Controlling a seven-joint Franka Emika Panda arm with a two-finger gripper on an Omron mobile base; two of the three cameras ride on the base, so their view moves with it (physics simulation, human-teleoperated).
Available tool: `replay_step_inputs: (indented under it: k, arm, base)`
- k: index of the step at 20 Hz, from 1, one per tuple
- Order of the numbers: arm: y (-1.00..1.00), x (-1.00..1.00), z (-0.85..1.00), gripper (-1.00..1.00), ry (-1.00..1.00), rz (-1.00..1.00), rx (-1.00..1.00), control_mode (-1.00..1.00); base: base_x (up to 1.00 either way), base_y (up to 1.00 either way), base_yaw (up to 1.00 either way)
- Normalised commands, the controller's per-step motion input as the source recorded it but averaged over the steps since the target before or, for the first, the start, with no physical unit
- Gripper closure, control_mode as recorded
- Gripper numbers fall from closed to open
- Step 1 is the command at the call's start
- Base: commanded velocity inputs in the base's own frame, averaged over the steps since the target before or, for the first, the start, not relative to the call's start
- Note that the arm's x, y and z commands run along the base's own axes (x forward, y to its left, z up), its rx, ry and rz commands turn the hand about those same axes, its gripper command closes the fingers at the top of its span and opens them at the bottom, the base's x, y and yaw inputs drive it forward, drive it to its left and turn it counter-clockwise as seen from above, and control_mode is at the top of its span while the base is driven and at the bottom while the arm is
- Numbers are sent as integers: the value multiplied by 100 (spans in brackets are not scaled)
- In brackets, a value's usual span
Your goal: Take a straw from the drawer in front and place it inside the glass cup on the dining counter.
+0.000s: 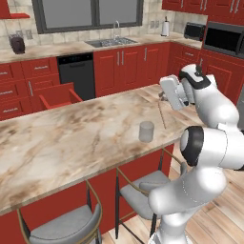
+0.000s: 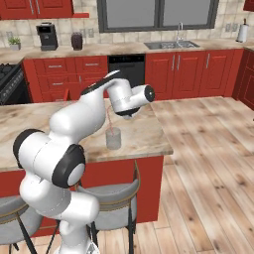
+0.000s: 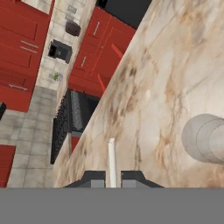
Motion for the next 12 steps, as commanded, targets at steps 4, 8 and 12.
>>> replay_step_inputs:
  k: [4,8,12]
  arm:
    - [0,15,-4,100,-3,0,0,-100]
    - [0,13,12,100,0,-2,1,-100]
    - [0,18,33,100,2,-5,1,-100]
  base:
    - [0,0,0]
    - [0,0,0]
    - [0,0,0]
